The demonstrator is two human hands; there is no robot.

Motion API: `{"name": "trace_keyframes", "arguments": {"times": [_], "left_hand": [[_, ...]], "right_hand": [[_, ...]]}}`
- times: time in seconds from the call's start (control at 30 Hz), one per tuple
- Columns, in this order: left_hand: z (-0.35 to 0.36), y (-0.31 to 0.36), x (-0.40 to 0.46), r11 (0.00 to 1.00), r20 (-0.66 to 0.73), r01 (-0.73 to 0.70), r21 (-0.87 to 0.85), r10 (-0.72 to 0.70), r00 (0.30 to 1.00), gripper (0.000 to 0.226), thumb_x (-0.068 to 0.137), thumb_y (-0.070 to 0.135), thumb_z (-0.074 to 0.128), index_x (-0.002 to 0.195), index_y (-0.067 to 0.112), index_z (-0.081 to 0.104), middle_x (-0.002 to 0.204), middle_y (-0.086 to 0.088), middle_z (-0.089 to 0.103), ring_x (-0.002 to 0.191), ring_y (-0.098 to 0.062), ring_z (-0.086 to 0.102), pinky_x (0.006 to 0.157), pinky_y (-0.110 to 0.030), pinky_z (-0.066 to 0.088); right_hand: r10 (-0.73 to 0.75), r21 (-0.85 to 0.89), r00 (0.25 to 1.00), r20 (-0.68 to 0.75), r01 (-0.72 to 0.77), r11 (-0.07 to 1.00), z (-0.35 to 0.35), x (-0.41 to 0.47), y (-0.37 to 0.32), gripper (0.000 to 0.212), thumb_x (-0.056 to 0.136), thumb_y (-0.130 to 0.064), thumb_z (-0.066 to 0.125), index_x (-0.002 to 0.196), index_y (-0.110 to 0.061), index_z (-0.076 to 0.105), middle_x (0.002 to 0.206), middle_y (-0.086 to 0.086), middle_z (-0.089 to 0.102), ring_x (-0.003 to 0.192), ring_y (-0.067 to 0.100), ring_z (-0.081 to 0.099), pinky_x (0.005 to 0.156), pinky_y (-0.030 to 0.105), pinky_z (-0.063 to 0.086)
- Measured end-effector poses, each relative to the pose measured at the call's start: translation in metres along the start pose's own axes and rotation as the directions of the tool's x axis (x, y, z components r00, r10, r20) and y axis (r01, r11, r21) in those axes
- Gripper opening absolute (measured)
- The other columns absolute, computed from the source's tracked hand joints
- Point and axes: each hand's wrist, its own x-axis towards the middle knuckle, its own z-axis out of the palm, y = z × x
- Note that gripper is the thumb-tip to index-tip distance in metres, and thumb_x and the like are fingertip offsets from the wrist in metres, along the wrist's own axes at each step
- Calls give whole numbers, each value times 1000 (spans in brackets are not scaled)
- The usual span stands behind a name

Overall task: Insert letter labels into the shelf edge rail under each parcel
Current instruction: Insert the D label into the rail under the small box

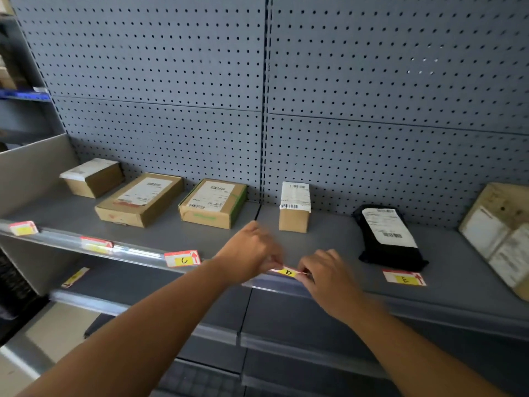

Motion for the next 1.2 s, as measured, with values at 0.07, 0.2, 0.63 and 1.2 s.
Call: {"name": "trace_keyframes", "arguments": {"times": [0.07,0.2,0.63,1.2], "left_hand": [[3,2,-1,1000,9,11,-3,-11,1000,25,93,48,58,85,30,72,83,15,70,84,-9,56,89,-35,39],[14,8,-7,999,-1,44,-13,-44,999,14,88,41,67,81,30,72,80,16,69,83,-9,56,87,-28,33],[25,13,-18,991,11,124,-54,-124,992,15,91,41,59,85,31,69,82,14,66,85,-9,54,87,-35,42],[29,8,-26,986,-11,165,-26,-166,986,9,89,42,67,88,33,67,84,15,65,85,-8,55,89,-31,40]], "right_hand": [[-27,-29,999,-19,27,999,-1,-2,0,27,74,-24,88,73,-21,61,70,-6,57,67,17,49,62,28,38],[-118,-125,993,0,117,985,8,-4,2,32,72,-26,89,71,-21,58,68,-7,58,64,16,49,62,31,46],[-213,-345,976,-41,186,920,30,-10,6,25,78,-23,83,77,-16,59,67,0,56,64,21,48,62,36,44],[-150,-484,982,-114,77,872,62,-52,8,25,94,-31,71,105,-12,61,88,4,56,77,22,51,69,38,47]]}}
